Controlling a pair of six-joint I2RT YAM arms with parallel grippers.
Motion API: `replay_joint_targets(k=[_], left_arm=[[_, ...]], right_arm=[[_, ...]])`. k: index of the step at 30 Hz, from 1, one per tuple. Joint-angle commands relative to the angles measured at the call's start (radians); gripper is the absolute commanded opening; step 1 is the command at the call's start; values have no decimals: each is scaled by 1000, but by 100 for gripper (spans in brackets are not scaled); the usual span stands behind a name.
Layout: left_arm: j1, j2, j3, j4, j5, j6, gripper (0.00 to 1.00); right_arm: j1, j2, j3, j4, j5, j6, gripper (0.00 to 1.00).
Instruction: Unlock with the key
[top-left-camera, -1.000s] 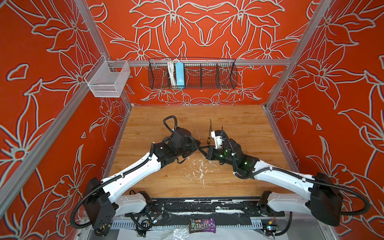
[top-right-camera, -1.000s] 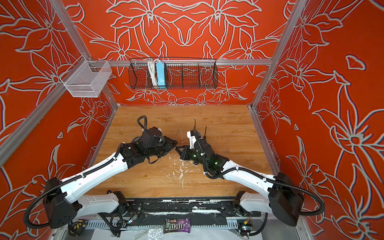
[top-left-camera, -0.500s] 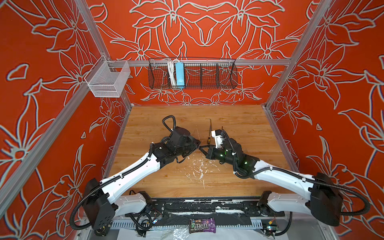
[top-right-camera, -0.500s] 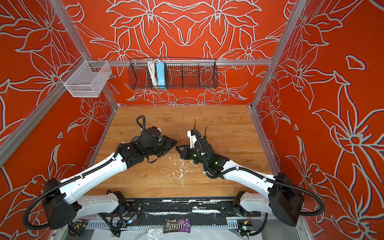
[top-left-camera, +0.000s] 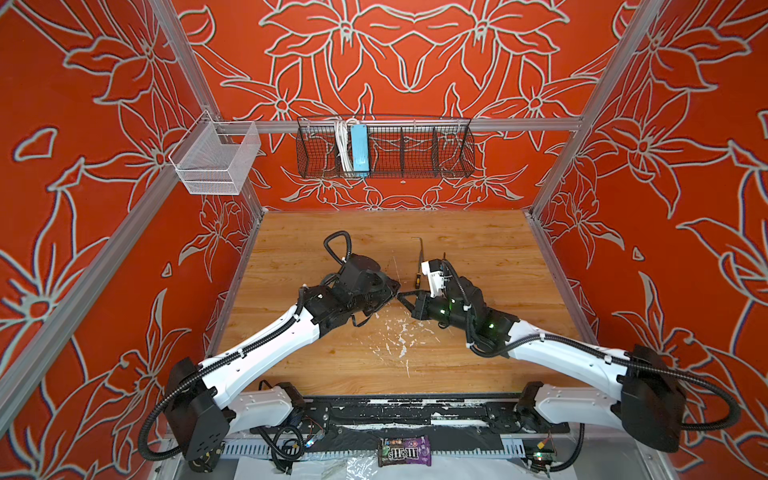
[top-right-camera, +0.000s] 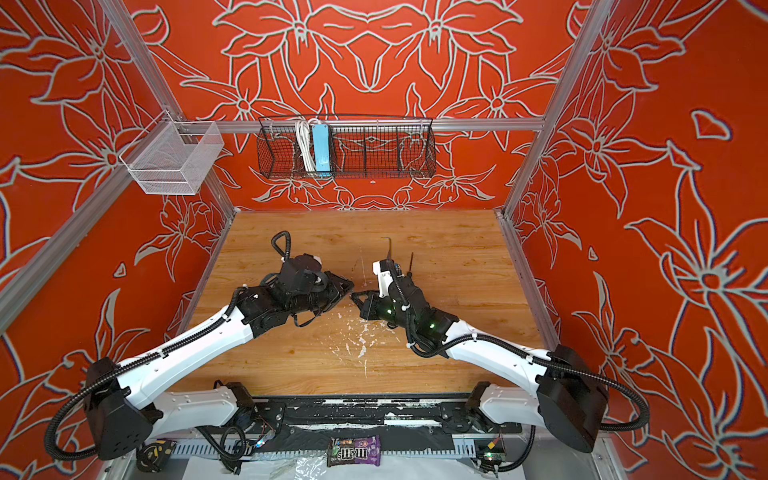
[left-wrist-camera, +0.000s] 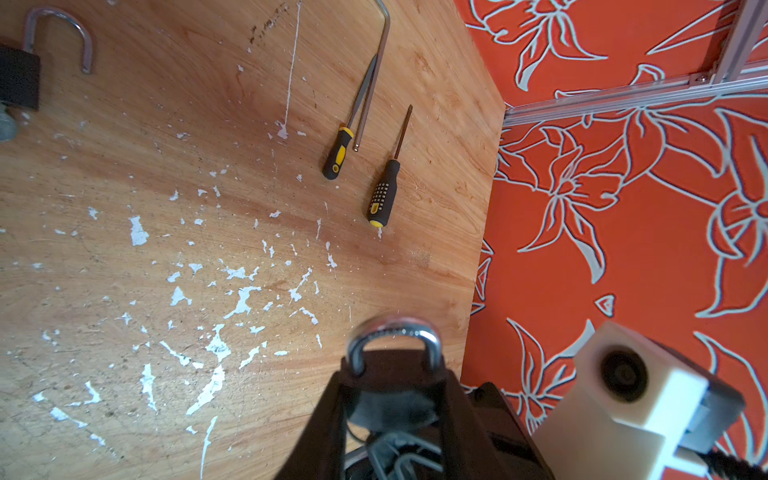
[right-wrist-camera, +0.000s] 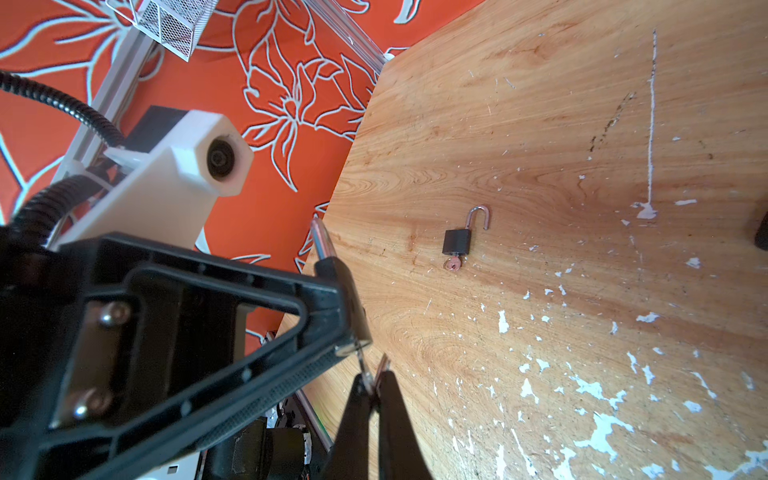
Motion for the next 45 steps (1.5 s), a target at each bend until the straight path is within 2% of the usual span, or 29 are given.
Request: replay_joint_targets(k=[1, 3, 6, 9, 12, 18, 22, 31, 38, 41, 45], left_arm=[[-8, 17, 38, 19, -12, -12, 27], [-8, 22, 43, 12, -28, -19, 39], [-8, 31, 53, 5, -48, -25, 51], [-8, 38, 63, -5, -70, -29, 57], [-15, 41, 66, -15, -102, -33, 58], [-26, 40, 43, 18, -129, -59, 57], [-31, 41, 43, 31, -146, -52, 53], [-40, 66, 80, -47, -172, -71, 51], [-41, 74, 89, -69, -188, -88, 44], [-42, 79, 92, -69, -184, -88, 37], [-42, 88, 97, -70, -180, -90, 36]], right_arm=[[30, -21, 49, 36, -13, -22, 0], [37, -23, 47, 22, 15, -17, 0], [42, -23, 39, 27, 45, -2, 0], [47, -22, 40, 29, 62, 2, 0], [53, -25, 42, 8, 99, 7, 0], [56, -19, 47, 0, 136, 48, 0], [62, -13, 51, 2, 142, 60, 0], [85, -8, 77, -60, 210, 36, 0], [99, -13, 95, -98, 250, 0, 0], [104, -11, 103, -115, 263, -12, 0], [108, -2, 114, -117, 256, -21, 0]])
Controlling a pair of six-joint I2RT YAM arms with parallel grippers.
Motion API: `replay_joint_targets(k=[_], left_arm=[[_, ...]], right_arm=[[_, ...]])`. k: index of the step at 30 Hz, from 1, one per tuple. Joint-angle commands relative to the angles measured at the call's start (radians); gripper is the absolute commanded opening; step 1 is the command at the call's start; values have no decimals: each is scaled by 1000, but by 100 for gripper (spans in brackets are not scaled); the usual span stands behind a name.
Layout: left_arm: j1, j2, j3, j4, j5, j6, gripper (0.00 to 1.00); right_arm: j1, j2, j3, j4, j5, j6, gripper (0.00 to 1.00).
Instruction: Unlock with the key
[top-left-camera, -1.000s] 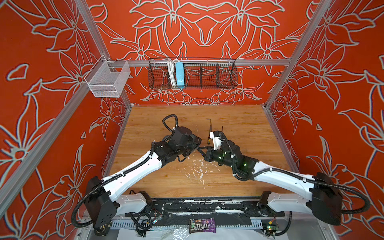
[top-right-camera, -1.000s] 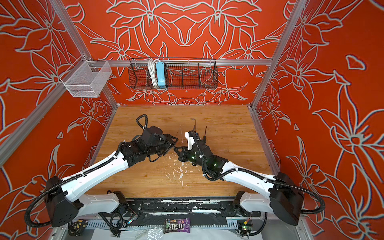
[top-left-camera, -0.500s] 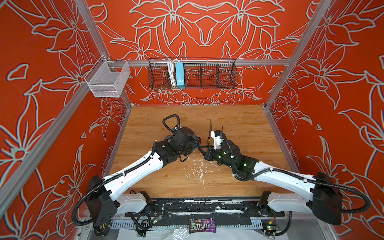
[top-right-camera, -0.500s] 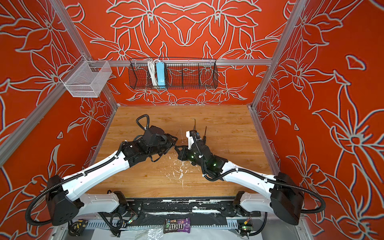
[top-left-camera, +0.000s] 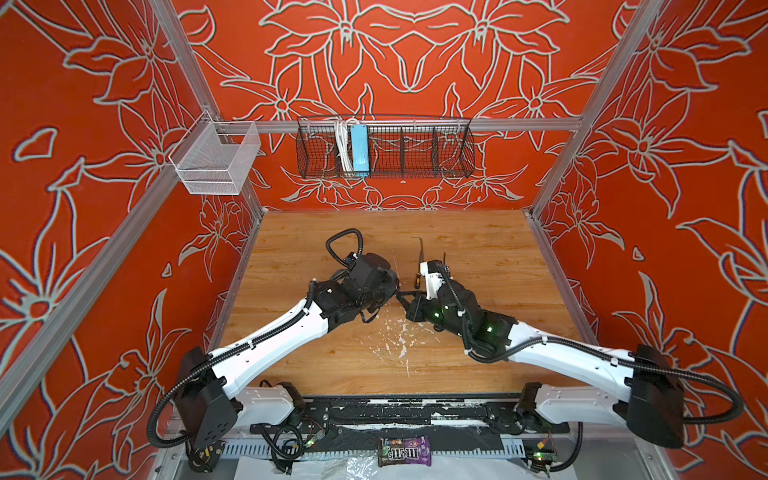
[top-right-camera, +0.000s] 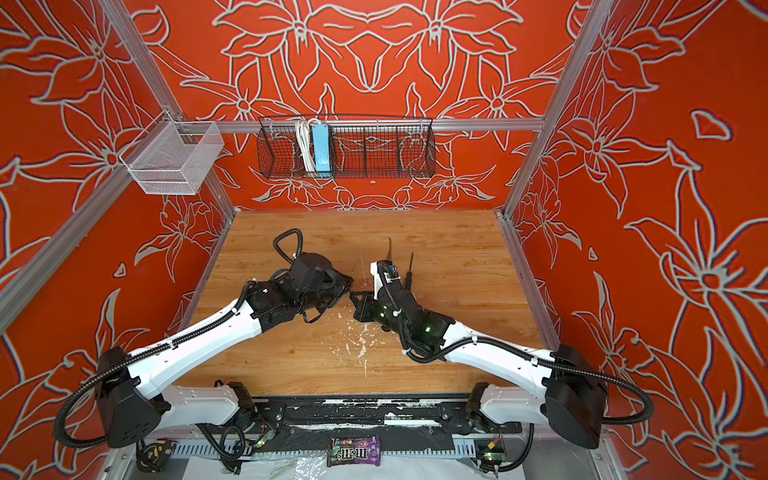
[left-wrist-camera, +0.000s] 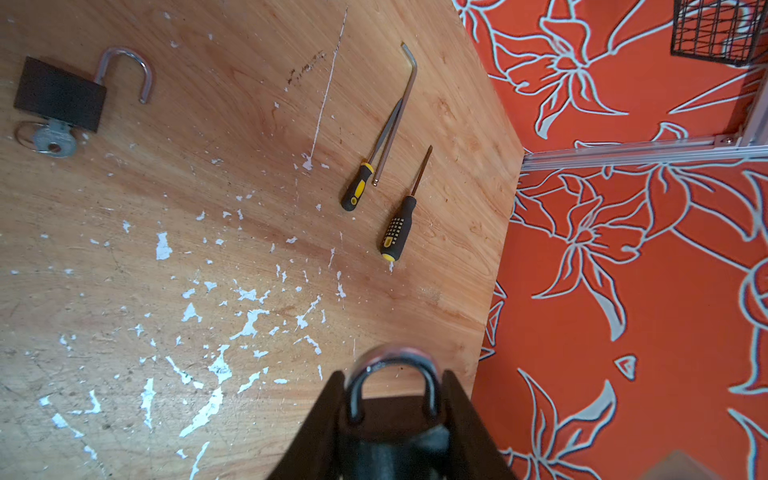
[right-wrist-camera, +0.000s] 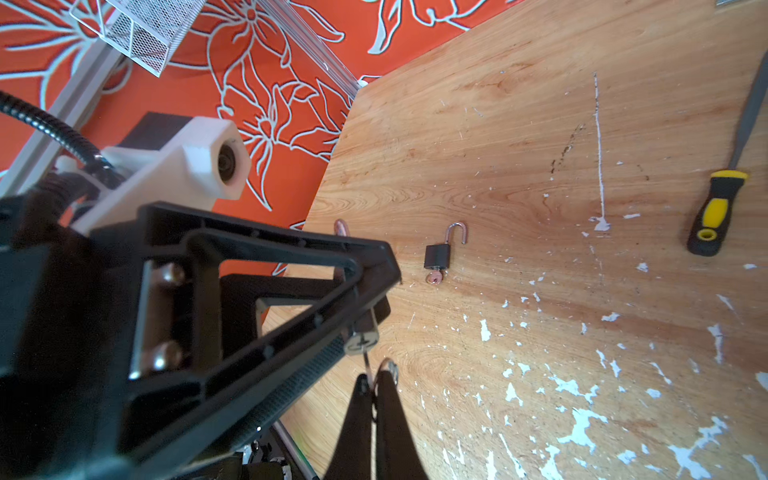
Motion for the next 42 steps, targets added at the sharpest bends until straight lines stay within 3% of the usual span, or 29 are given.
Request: replay_joint_targets(k=[1, 7, 14, 28, 42], left_arm=[[-6, 15, 27, -16, -17, -11, 36], [-8, 25, 29, -5, -18, -15, 33], [-8, 20, 10, 23, 14, 0, 0], [-19, -38, -39, 141, 208, 71, 0], [-40, -74, -57, 184, 293, 108, 0]], right_arm=[[9, 4, 49, -4, 21, -19, 0], [15, 14, 61, 0, 17, -8, 0], [9, 8, 35, 56, -11, 45, 0], [-107, 12, -74, 362, -258, 237, 0], [-141, 20, -134, 551, -330, 336, 0]])
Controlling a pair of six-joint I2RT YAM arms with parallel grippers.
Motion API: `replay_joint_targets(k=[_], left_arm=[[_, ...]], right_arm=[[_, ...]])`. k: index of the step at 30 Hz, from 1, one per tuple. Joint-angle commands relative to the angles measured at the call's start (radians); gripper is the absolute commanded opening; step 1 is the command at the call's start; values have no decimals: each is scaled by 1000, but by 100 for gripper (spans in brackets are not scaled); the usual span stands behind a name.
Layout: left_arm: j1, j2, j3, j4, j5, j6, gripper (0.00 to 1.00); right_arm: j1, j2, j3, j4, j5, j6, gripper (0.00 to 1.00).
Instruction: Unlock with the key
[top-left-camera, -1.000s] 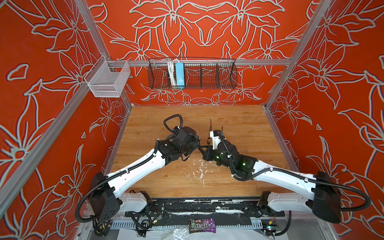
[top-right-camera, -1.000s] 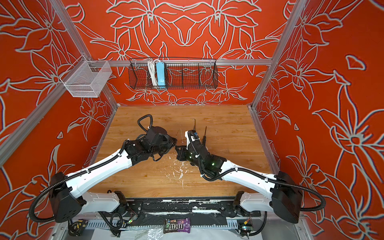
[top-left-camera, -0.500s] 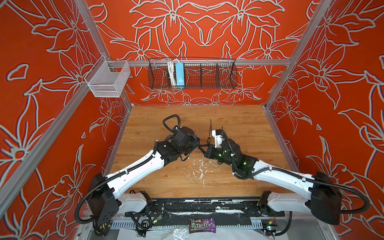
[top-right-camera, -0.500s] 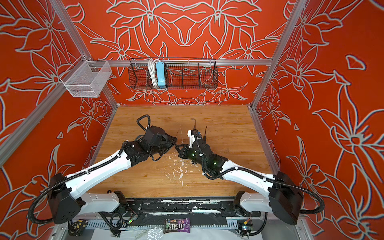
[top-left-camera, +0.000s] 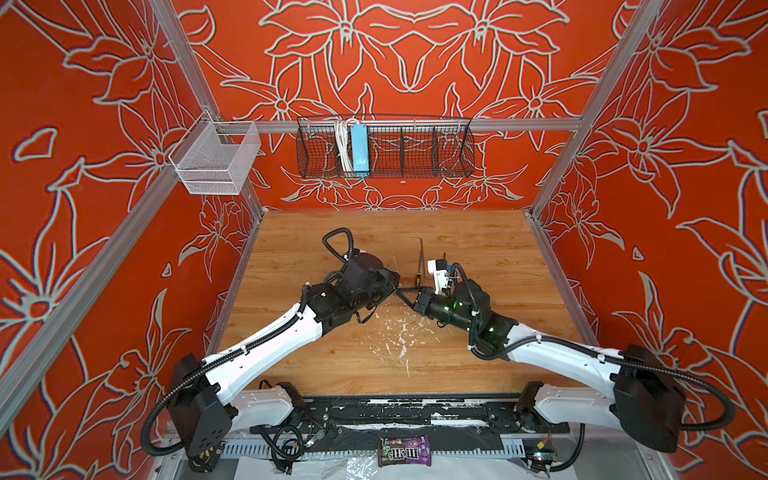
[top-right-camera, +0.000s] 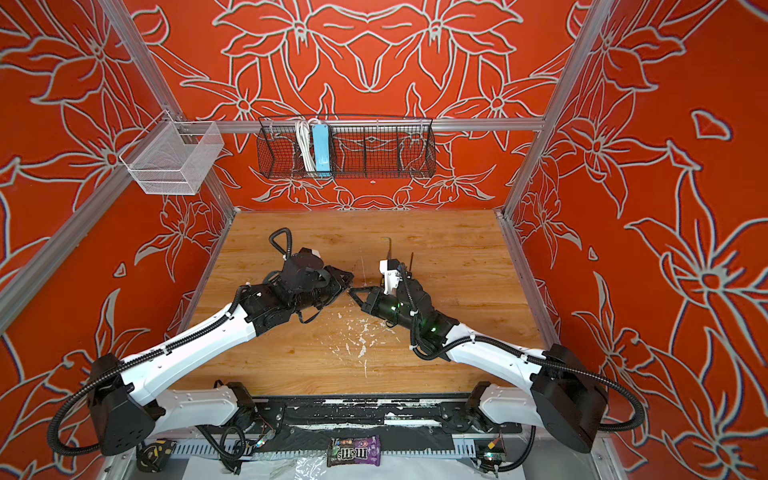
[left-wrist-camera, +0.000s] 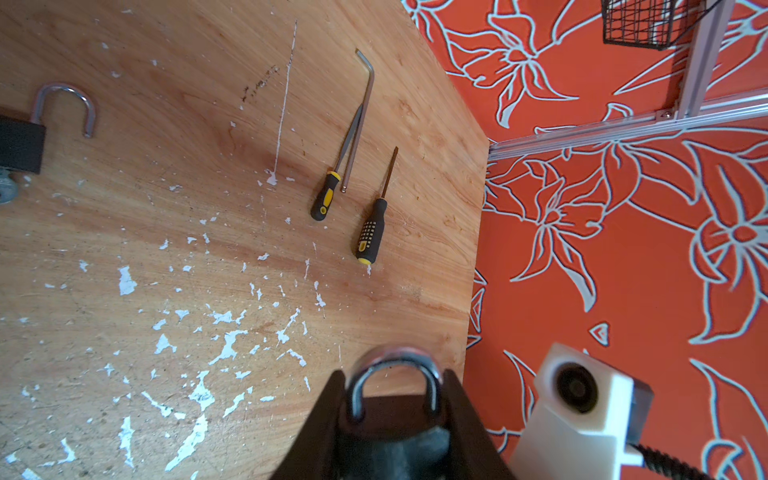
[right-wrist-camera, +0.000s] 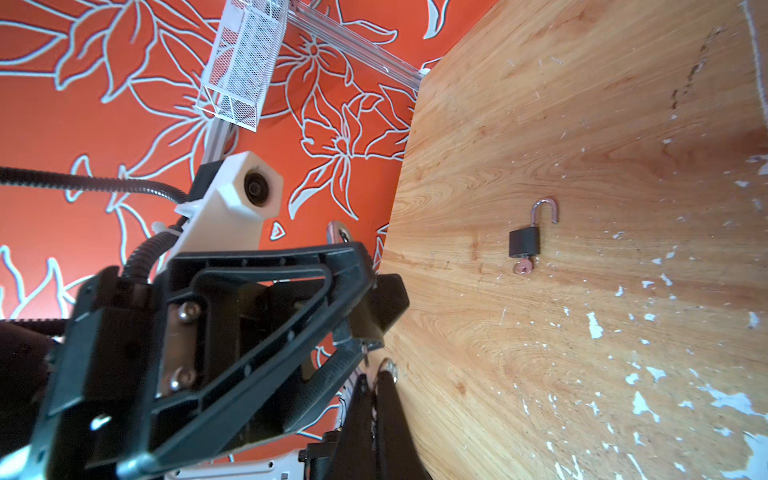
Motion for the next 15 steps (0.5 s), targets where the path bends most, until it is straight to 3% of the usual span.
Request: replay_joint_targets(k=[1, 3, 8, 15], left_arm=[[-57, -18, 7, 53, 218, 16, 0], [-57, -24, 8, 31, 185, 35, 0], [-57, -39, -12, 73, 188, 69, 0], [-57, -51, 0, 49, 210, 106, 0]], right_arm=[[-4, 10, 24, 162, -35, 48, 0], [-5, -12, 23, 105, -15, 92, 0], [-14, 1, -11, 205, -56, 156, 0], [-18, -32, -16, 201, -61, 149, 0]])
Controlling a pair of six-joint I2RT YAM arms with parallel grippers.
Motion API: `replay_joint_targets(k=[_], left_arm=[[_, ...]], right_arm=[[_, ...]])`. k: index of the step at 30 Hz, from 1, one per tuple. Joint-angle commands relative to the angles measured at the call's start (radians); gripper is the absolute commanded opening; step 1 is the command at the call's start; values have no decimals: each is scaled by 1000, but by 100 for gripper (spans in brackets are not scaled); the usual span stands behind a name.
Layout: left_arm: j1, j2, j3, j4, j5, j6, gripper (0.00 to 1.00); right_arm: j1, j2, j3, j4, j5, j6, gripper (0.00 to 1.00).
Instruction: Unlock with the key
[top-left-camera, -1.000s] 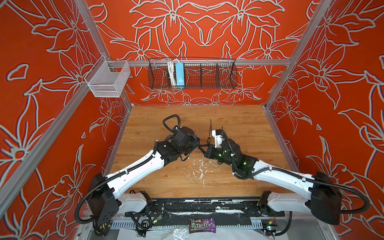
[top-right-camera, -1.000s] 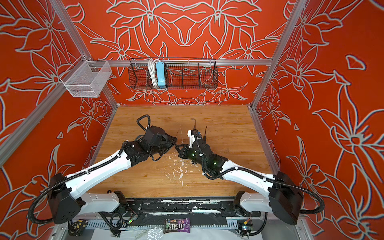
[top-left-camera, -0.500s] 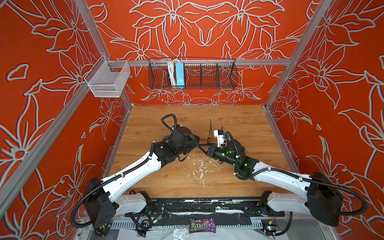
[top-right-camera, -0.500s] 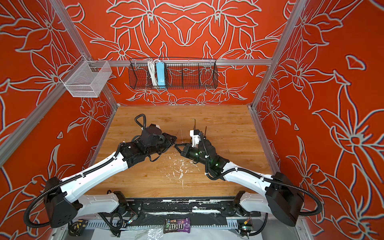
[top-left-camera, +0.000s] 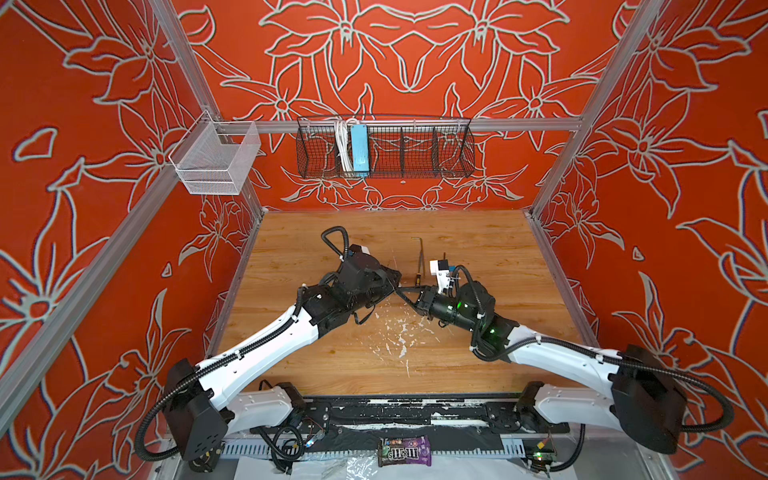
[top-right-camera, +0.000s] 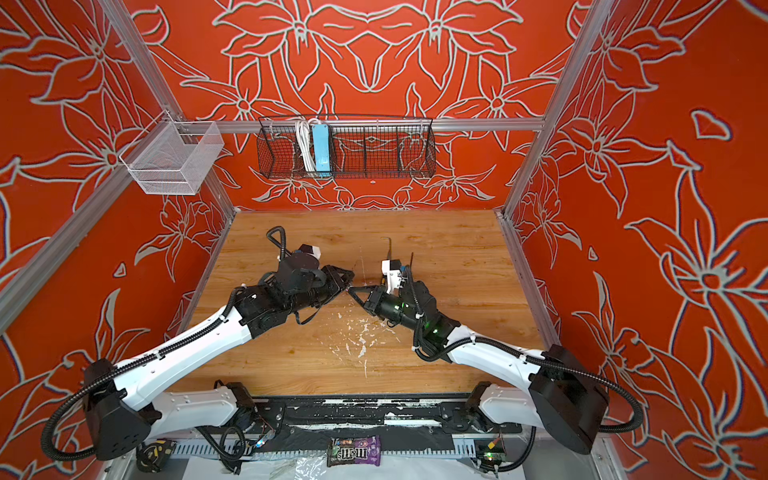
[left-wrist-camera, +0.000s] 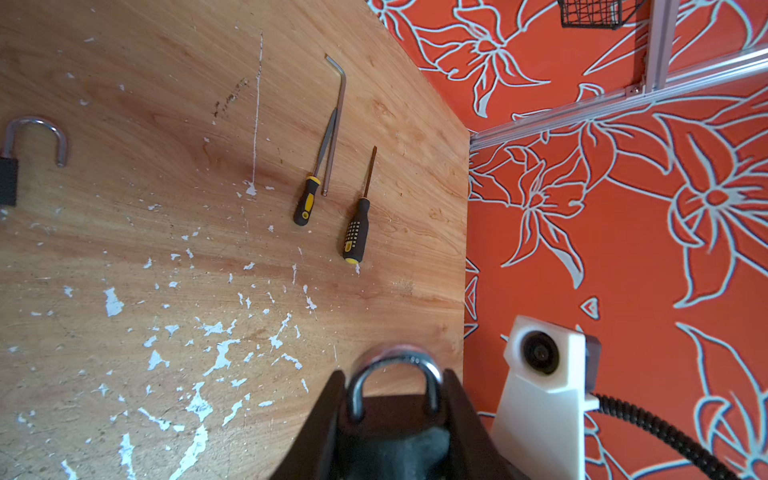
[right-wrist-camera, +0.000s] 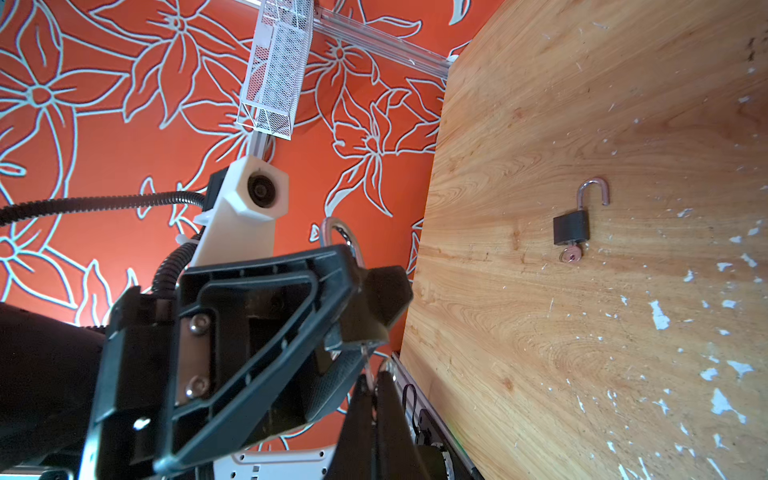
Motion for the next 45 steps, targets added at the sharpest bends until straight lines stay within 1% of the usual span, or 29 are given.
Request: replay_joint_targets(k=[1, 9, 12, 15, 17, 20, 25, 27, 30, 33, 34, 37, 39, 41, 43, 45], left_arm=[[-55, -21, 5, 22, 187, 21, 0], [-55, -15, 7, 24, 178, 33, 0], [-55, -13, -2, 30, 156, 37, 0], [-53, -21, -12, 49, 143, 33, 0], [-53, -23, -8, 47, 143, 34, 0], [-52, -24, 13, 27, 127, 46, 0], [-45, -12, 72, -67, 67, 93, 0], [-42, -18, 70, -86, 31, 103, 0], [-27, -27, 61, -115, -1, 113, 0], [-4, -31, 47, -117, 5, 129, 0], [2, -31, 45, -119, 9, 138, 0], [12, -43, 26, -110, 28, 197, 0], [12, -70, -9, -64, 46, 283, 0], [12, -88, -35, -51, 38, 368, 0], [12, -100, -52, -52, 38, 469, 0], [12, -116, -73, -42, 44, 567, 0]], right_arm=[[-4, -24, 20, 102, -7, 35, 0], [-13, -7, 13, 172, -25, 96, 0], [-12, -2, 4, 205, -25, 116, 0], [-12, -5, 8, 199, -27, 117, 0], [-14, -20, 19, 142, -31, 86, 0], [-15, -49, 40, 3, -13, 12, 0], [-17, -67, 99, -214, -27, -150, 0], [-17, -82, 88, -242, 3, -181, 0], [-17, -110, 110, -349, 15, -262, 16], [-16, -143, 112, -414, 32, -309, 26], [-17, -156, 112, -423, 34, -330, 28], [-17, -199, 143, -543, 51, -403, 33], [-17, -225, 183, -663, 71, -456, 37], [-17, -239, 233, -770, 76, -510, 39], [-17, -237, 286, -857, 66, -572, 42], [-18, -211, 349, -957, 74, -609, 45]])
